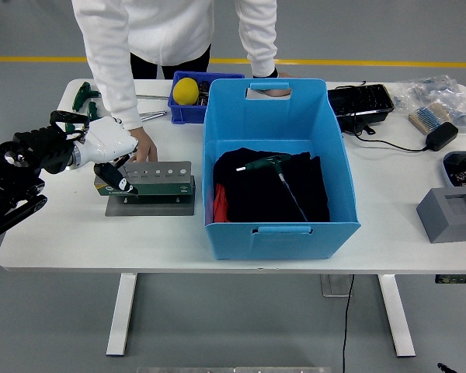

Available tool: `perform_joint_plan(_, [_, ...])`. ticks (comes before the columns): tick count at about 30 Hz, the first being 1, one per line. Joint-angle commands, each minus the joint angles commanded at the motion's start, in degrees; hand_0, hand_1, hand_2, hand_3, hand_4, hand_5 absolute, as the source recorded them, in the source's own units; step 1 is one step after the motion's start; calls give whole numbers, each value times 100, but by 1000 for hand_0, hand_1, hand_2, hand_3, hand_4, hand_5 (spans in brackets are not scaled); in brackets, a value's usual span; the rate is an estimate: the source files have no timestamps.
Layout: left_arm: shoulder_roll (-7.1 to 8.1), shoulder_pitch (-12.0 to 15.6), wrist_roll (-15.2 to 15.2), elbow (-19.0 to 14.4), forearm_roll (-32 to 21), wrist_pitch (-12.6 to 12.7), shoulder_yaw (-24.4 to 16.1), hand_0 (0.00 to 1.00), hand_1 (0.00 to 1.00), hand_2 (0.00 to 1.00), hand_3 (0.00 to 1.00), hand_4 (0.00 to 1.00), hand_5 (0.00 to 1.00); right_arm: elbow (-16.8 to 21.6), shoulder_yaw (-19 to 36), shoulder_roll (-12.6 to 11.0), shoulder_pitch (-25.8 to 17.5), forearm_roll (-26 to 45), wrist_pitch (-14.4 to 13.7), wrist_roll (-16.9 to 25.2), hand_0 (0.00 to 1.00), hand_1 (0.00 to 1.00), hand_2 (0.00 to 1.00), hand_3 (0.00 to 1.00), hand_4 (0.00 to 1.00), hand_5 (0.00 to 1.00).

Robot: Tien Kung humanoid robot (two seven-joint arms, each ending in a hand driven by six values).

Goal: Lift tool from toolbox,place it in box,lift tool from toolbox,place it in box

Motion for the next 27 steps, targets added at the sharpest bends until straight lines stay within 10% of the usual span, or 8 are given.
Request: perform_joint_plan(27, [-78,-33,-278,278,-89,565,231,406,163,158,123,952,697,2,21,5,-38,-28,-1,-10,620,595,676,573,835,695])
